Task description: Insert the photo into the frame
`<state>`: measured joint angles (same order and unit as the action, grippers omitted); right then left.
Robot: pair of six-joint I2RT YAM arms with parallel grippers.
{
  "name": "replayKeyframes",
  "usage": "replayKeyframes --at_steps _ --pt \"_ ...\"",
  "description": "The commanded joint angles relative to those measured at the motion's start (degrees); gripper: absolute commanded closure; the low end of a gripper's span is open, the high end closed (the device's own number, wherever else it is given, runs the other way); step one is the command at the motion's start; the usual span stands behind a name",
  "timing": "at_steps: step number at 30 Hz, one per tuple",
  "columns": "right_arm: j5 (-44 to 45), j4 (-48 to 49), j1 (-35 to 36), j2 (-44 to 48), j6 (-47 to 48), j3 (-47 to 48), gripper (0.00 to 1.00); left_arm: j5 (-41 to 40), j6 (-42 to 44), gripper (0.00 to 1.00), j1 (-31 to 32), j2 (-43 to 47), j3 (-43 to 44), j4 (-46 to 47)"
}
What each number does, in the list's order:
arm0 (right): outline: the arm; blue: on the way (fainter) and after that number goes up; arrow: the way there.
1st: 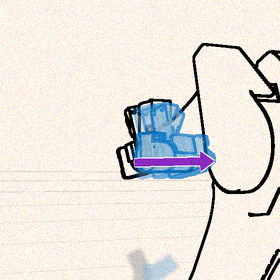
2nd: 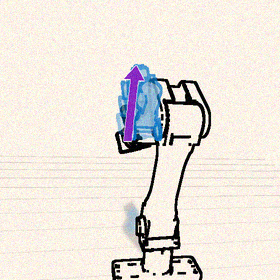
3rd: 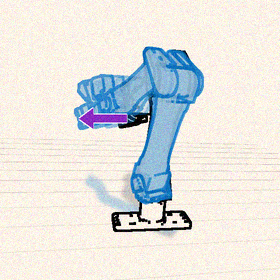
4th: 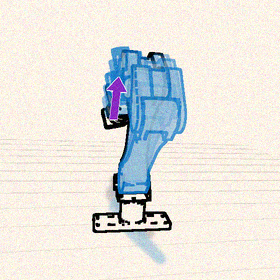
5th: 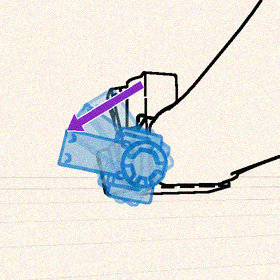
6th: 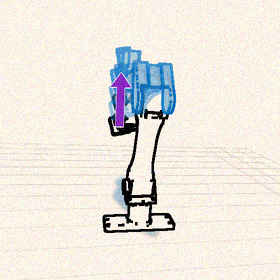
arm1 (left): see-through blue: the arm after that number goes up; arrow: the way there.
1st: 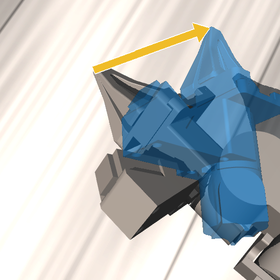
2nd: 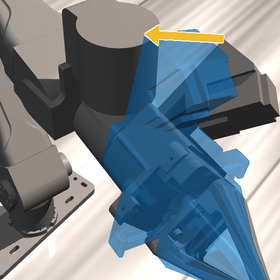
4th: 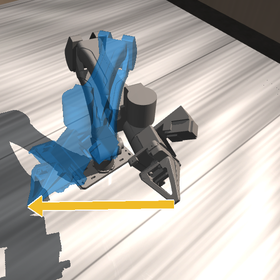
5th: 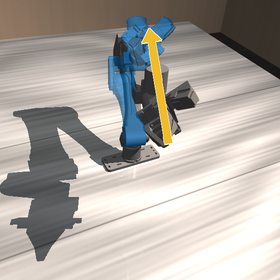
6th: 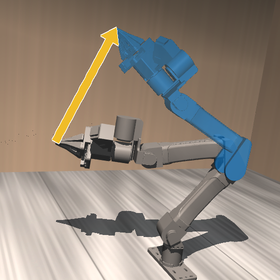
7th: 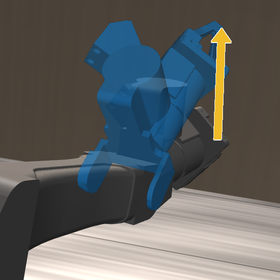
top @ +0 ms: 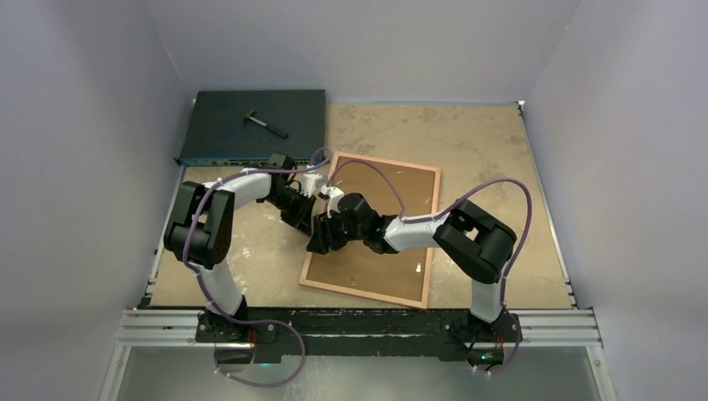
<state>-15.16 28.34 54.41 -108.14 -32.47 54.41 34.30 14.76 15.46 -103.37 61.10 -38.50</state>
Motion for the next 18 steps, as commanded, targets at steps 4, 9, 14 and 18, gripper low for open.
replayKeyframes --at_steps 4,9,14,18 --pt "-4.7 1.4 -3.2 4.2 2.7 -0.9 0.43 2.4 1.1 0.96 0.2 2.4 1.2 -1.0" --pt "-4.7 2.0 -3.5 2.3 3.1 -0.8 0.42 2.8 0.8 0.96 0.2 1.7 1.1 -0.6" --pt "-5.0 4.9 -3.4 -0.7 2.0 -0.6 0.42 2.8 0.7 0.97 0.2 1.5 1.1 -0.3" --pt "-5.9 5.3 -2.8 -2.1 1.4 -0.4 0.43 2.8 0.6 0.96 0.2 1.3 1.1 -0.2"
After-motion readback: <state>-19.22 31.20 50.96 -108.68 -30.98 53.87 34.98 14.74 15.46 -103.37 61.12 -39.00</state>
